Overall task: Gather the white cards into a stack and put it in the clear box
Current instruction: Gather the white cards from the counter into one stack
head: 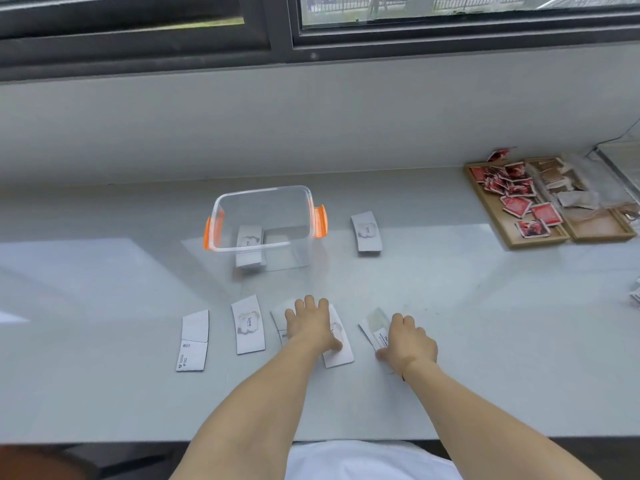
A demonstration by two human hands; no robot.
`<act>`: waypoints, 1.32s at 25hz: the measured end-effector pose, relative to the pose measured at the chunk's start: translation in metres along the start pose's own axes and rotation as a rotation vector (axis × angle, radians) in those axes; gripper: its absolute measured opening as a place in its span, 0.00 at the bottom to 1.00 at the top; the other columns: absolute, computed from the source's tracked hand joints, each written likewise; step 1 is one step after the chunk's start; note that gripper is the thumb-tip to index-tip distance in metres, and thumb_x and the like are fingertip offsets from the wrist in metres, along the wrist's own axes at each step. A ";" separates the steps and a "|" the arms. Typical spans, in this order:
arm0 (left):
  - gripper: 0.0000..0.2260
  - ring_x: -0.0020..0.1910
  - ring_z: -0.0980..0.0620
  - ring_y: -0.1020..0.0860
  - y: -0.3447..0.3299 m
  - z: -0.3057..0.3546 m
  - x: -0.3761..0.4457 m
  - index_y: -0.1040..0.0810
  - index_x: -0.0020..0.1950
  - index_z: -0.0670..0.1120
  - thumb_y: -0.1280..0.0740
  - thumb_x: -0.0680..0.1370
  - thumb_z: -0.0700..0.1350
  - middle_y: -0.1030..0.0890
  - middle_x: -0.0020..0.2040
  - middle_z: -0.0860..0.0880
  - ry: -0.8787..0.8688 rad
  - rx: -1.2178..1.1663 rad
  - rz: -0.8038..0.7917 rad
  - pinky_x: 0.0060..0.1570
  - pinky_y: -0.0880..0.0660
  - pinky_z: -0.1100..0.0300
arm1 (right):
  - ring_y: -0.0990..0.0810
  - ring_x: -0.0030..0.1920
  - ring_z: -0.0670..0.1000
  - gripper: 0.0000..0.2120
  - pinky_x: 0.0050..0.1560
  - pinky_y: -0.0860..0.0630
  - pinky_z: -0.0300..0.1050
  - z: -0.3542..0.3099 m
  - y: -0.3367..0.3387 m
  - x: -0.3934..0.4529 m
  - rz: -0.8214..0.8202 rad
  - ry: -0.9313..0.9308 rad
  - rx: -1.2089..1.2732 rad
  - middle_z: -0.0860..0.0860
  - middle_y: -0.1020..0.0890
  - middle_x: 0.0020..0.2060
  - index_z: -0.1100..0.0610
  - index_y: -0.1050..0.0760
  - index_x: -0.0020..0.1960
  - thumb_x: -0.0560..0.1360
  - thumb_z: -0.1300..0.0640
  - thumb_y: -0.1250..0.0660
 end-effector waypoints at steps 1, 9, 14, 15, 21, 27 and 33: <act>0.35 0.61 0.43 0.34 -0.001 0.001 0.002 0.35 0.66 0.49 0.26 0.64 0.57 0.32 0.61 0.45 -0.001 -0.007 0.001 0.55 0.35 0.51 | 0.24 0.53 0.56 0.23 0.40 0.30 0.46 0.000 0.001 0.003 -0.017 0.000 0.032 0.52 0.28 0.56 0.55 0.36 0.60 0.70 0.51 0.30; 0.21 0.57 0.43 0.28 0.004 -0.009 0.012 0.32 0.63 0.49 0.31 0.72 0.49 0.30 0.60 0.45 -0.090 -0.158 -0.030 0.53 0.35 0.52 | 0.20 0.47 0.57 0.11 0.44 0.24 0.49 0.011 0.015 0.028 -0.202 0.160 0.351 0.52 0.20 0.47 0.51 0.33 0.54 0.73 0.55 0.36; 0.08 0.45 0.42 0.24 0.003 -0.021 0.002 0.33 0.58 0.49 0.41 0.80 0.41 0.23 0.47 0.44 -0.115 -0.599 -0.027 0.42 0.29 0.52 | 0.23 0.42 0.51 0.07 0.41 0.29 0.45 0.006 0.012 0.020 -0.291 0.247 0.683 0.52 0.21 0.45 0.48 0.27 0.48 0.80 0.58 0.42; 0.06 0.42 0.42 0.25 0.002 -0.020 0.000 0.34 0.58 0.49 0.43 0.81 0.42 0.24 0.45 0.44 -0.119 -0.612 -0.026 0.39 0.31 0.52 | 0.24 0.41 0.50 0.08 0.40 0.29 0.43 0.003 0.013 0.018 -0.296 0.258 0.719 0.51 0.21 0.44 0.47 0.27 0.48 0.80 0.58 0.42; 0.03 0.34 0.48 0.30 -0.007 -0.009 -0.008 0.40 0.52 0.50 0.45 0.83 0.45 0.27 0.40 0.47 -0.155 -0.772 -0.022 0.35 0.35 0.54 | 0.22 0.43 0.50 0.07 0.41 0.28 0.43 -0.010 0.024 0.012 -0.338 0.396 0.724 0.52 0.18 0.46 0.47 0.26 0.52 0.75 0.52 0.32; 0.11 0.42 0.49 0.24 -0.015 -0.003 -0.018 0.39 0.62 0.56 0.45 0.82 0.45 0.20 0.56 0.49 -0.181 -0.949 -0.007 0.40 0.29 0.55 | 0.25 0.39 0.53 0.13 0.37 0.30 0.48 -0.022 0.017 0.013 -0.159 0.515 0.412 0.51 0.20 0.43 0.48 0.31 0.58 0.75 0.59 0.38; 0.10 0.57 0.52 0.28 -0.029 -0.019 -0.025 0.26 0.60 0.53 0.39 0.79 0.48 0.21 0.54 0.55 -0.180 -0.648 0.207 0.55 0.27 0.52 | 0.24 0.46 0.54 0.20 0.37 0.35 0.47 -0.029 0.010 0.014 0.202 0.689 -0.033 0.47 0.22 0.46 0.46 0.31 0.61 0.74 0.65 0.42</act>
Point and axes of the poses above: each hand's wrist, its own x-axis towards the middle knuckle, its own y-axis out of the back of the hand, z = x × y, the point moved 1 cm from there along x, towards the middle knuckle
